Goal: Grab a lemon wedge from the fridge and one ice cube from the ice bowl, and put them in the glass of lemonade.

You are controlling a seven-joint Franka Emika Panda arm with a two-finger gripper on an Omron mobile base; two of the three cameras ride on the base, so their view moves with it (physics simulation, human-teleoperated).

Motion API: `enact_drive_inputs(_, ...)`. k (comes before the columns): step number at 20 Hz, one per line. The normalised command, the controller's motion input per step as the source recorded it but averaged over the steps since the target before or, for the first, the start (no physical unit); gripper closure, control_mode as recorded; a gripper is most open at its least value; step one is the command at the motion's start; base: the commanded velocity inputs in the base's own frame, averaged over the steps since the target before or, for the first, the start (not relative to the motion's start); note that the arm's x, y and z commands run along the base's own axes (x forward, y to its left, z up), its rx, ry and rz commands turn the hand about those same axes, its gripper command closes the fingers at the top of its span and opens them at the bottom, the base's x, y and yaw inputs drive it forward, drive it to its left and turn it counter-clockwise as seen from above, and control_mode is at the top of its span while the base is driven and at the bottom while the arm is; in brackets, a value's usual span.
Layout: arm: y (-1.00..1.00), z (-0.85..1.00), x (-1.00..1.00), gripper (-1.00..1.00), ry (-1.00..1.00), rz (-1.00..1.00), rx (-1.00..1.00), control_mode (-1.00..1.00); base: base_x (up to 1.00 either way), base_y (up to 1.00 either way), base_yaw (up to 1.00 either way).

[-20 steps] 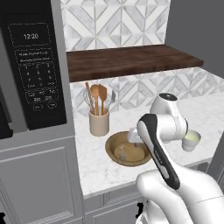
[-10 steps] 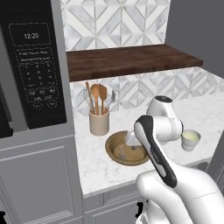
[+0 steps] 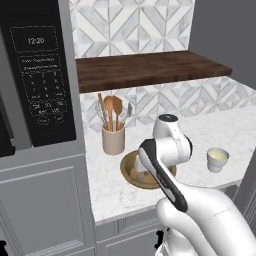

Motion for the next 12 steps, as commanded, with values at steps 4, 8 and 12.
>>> enact_drive_inputs(4,0.00,-0.17,0.41,-1.00,0.01,0.00,-0.07,-1.00,0.00,0.00,0.00)
enact_drive_inputs(8,0.00,-0.24,0.11,-1.00,0.04,0.00,-0.02,-1.00,0.00,0.00,0.00)
enact_drive_inputs(12,0.00,-0.24,0.00,-1.00,0.05,0.02,0.00,-1.00,0.00,0.00,0.00)
